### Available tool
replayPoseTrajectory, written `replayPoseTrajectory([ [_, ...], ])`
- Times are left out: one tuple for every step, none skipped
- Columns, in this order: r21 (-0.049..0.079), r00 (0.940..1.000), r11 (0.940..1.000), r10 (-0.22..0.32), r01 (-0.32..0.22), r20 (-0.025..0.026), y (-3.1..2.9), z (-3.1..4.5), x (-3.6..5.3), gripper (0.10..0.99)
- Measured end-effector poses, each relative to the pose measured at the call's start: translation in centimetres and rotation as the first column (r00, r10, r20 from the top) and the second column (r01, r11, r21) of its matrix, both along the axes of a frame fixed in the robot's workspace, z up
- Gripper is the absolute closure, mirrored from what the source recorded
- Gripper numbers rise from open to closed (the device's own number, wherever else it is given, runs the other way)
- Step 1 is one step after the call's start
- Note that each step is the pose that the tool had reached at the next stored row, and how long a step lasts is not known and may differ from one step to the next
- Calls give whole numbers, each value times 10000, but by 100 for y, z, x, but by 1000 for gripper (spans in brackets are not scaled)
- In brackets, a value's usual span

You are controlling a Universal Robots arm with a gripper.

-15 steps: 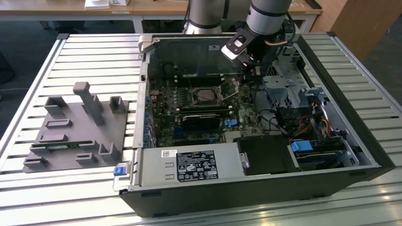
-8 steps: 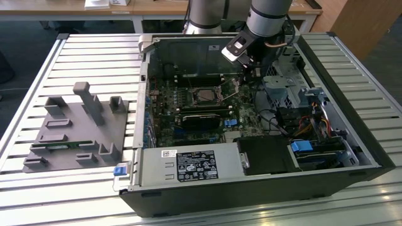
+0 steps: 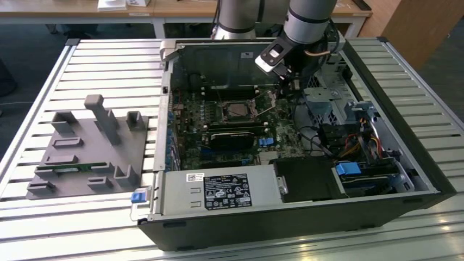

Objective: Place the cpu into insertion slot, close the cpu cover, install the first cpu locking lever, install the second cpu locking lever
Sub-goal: 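Close the cpu cover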

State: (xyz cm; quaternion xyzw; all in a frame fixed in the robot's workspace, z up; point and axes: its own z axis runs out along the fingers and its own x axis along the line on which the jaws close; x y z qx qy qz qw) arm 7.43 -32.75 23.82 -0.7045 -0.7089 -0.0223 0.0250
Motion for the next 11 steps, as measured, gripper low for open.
replayPoseTrajectory([
  [1, 10000, 10000, 1, -1, 0, 0, 0, -1, 980],
  [-1, 10000, 10000, 2, -2, 0, 0, 0, -1, 980],
  [-1, 10000, 10000, 2, -2, 0, 0, 0, -2, 980],
  [-2, 10000, 10000, 1, -1, 0, 0, 1, -2, 980],
  [-1, 10000, 10000, 0, 0, 0, 0, 0, -3, 980],
  [-2, 10000, 10000, 0, 0, 0, 0, 1, -3, 980],
  [-2, 10000, 10000, -1, 1, 0, 0, 1, -5, 980],
  [-2, 10000, 10000, -2, 2, 0, 0, 1, -8, 980],
  [0, 10000, 10000, -1, 1, 0, 0, 1, -11, 980],
  [-1, 10000, 10000, 0, 0, 0, 1, 1, -16, 980],
  [-2, 10000, 10000, 0, 0, 0, 0, 1, -23, 980],
])
